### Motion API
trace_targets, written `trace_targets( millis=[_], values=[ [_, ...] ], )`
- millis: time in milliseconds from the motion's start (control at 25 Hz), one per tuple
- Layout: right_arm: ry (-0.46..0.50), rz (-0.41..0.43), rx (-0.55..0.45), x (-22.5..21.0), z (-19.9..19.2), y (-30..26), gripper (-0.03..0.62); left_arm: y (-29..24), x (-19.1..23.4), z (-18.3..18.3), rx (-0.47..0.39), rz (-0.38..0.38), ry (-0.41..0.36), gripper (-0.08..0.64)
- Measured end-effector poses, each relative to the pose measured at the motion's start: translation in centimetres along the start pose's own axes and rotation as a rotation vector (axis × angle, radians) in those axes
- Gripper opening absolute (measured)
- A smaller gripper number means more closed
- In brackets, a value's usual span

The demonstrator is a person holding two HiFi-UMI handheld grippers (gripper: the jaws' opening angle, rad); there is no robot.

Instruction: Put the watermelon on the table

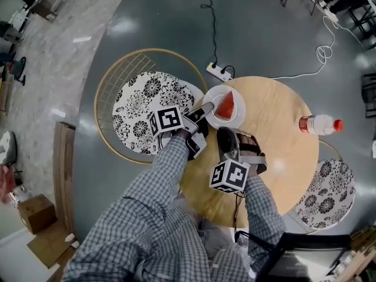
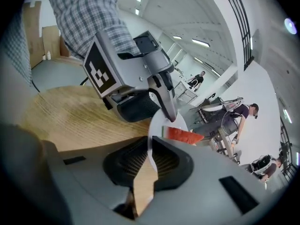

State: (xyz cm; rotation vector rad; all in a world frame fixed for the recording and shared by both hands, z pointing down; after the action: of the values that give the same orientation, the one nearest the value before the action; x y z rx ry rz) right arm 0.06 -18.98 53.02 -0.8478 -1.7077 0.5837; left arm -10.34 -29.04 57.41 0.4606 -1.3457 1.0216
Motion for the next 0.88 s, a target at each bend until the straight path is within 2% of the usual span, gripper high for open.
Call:
trace_targets(
  millis=[160,240,440,600,760,880],
  values=[
    [-0.046,0.022,0.008,-0.3,0.1,0.0,0.038,0.0,-0.6,0.1,0.02,0.015,-0.079,0.055],
    [-0.075,0.034,0.013,-0.2,0.3,0.0,0.038,0.4,-1.2,0.4,0.023,0.013,-0.111,0.096],
    [-0.104,0.062,0.018,-0.6,0.5,-0.5,0.038,2.9,-2.7,3.1,-0.031,-0.016,-0.146,0.12],
    [-0.118,0.084,0.022,-0.4,0.6,-1.2,0.04,5.5,-3.0,3.5,-0.085,-0.061,-0.125,0.12],
    [-0.152,0.104,0.019,0.0,0.5,-1.9,0.04,7.5,-3.0,1.5,-0.092,-0.182,-0.061,0.119],
    [-0.162,0.093,0.02,0.2,0.5,-2.1,0.041,9.3,-2.6,0.0,-0.085,-0.209,-0.035,0.118]
  ],
)
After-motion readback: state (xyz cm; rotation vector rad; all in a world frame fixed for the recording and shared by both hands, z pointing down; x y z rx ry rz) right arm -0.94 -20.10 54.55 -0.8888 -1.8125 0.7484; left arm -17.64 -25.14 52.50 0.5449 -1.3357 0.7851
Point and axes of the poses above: the fingertips, and each gripper's own axes: y backward along the fingers, x to its left, z out of its top, the point moved 8 cm from there along y, backward along the fingers, and after that the axes turned 15 degrees about y, right-handed, at the moved point
